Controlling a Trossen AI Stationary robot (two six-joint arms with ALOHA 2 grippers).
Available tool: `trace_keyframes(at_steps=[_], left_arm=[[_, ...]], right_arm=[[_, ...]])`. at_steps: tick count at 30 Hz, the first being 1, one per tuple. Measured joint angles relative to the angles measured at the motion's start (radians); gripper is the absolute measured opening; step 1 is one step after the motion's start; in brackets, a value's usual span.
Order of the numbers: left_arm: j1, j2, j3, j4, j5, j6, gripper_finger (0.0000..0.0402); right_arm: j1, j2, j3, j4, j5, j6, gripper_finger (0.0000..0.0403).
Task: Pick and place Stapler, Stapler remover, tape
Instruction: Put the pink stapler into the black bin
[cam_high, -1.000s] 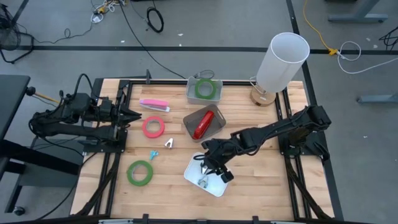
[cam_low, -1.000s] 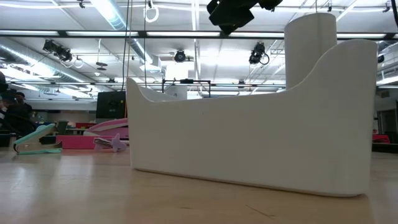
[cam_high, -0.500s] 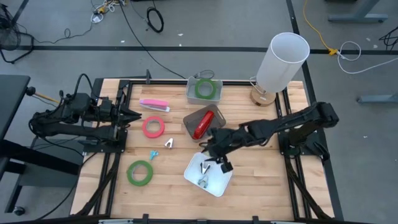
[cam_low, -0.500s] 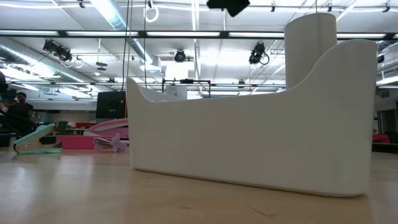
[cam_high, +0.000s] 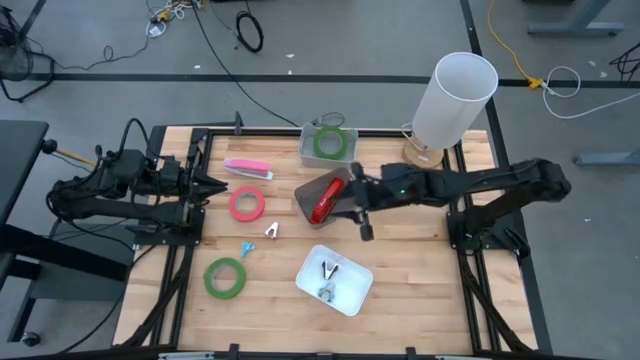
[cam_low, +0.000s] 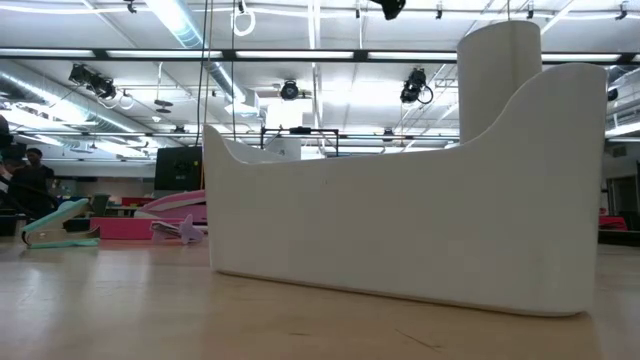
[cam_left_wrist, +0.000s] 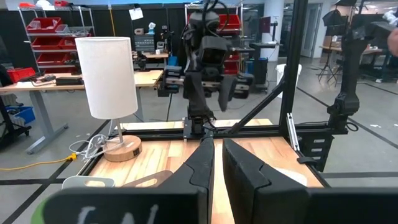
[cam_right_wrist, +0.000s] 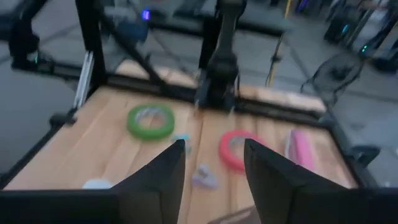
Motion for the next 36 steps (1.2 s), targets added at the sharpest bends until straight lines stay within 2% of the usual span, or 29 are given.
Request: trace_keyframes(at_steps=[4, 9, 19, 27, 36], left_arm=[[0.000, 0.000, 0.000, 0.000, 0.000, 0.000, 0.0034], [0.000, 0.000, 0.000, 0.000, 0.000, 0.000, 0.0034], [0.000, 0.000, 0.000, 0.000, 0.000, 0.000, 0.0034], [0.000, 0.000, 0.000, 0.000, 0.000, 0.000, 0.0034], [0.000, 0.000, 0.000, 0.000, 0.000, 0.000, 0.0034]], right_arm=[[-0.016, -0.080, -0.152, 0.177, -0.005, 0.000, 0.0166], [-0.032, -0.175, -0.327, 0.259, -0.003, 0.000, 0.0155], [-0.035, -0.330, -0.644, 0.484, -0.004, 0.076, 0.0074], [-0.035, -0.453, -0.816, 0.495, -0.004, 0.095, 0.0010], [-0.034, -0.581, -0.942, 0.495, -0.012, 0.107, 0.0003]])
